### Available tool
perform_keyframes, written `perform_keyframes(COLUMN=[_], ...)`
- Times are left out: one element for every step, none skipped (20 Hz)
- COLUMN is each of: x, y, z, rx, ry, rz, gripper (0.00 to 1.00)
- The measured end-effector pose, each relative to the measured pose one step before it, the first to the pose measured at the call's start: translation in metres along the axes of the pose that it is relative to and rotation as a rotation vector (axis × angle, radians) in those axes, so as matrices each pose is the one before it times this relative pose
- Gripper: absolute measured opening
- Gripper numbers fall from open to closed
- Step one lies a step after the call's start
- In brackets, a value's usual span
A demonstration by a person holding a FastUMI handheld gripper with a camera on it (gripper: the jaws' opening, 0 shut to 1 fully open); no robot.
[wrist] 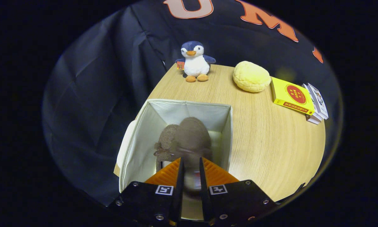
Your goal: Open the storage box then place both shoes into the box .Put the left shoe in first, then the right shoe, with the right side of both shoes facing outward in a uniform manner.
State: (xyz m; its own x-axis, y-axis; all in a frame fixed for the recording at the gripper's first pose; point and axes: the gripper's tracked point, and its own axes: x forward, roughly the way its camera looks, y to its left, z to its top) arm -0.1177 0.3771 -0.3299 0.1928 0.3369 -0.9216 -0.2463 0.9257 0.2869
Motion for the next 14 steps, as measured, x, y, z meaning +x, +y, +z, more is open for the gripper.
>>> perform_keyframes(x=[-0.003,-0.00312,-0.00387,-0.00435,-0.00516,-0.00487,-0.00524,-0.00473,-0.00552,-0.00491,-0.00565,-0.00691,-0.00678,-0.00695], y=[-0.0014,-0.00123,-0.00169,-0.00084,-0.00265,-0.00228,-0.00327,-0.00279,-0.00353,-0.00337,-0.00461,-0.00496,-0.00594,-0.00621], z=[0.00005,0.00017,0.00081,0.00232,0.00464,0.00374,0.00389,0.00299,0.00413,0.00258,0.00047,0.00056,0.00216,0.00273], rx=[0.00347,0.00821,0.00723,0.00465,0.00058,-0.00058,-0.00212,-0.00087,-0.00167,-0.00556,-0.0036,-0.00108,-0.00129,-0.00114], ry=[-0.00099,-0.00057,-0.00305,-0.00657,-0.01458,-0.01673,-0.01692,-0.01557,-0.0187,-0.0128,-0.00469,-0.00936,-0.01309,-0.01587], rz=[0.00329,0.00865,0.008,0.00623,0.00237,0.00119,0.00344,0.00506,0.00749,0.00934,0.0082,0.00517,0.00349,0.00328], gripper=[0.32,0.36,0.39,0.46,0.51,0.56,0.56,0.58,0.6,0.63,0.65,0.7,0.72,0.75])
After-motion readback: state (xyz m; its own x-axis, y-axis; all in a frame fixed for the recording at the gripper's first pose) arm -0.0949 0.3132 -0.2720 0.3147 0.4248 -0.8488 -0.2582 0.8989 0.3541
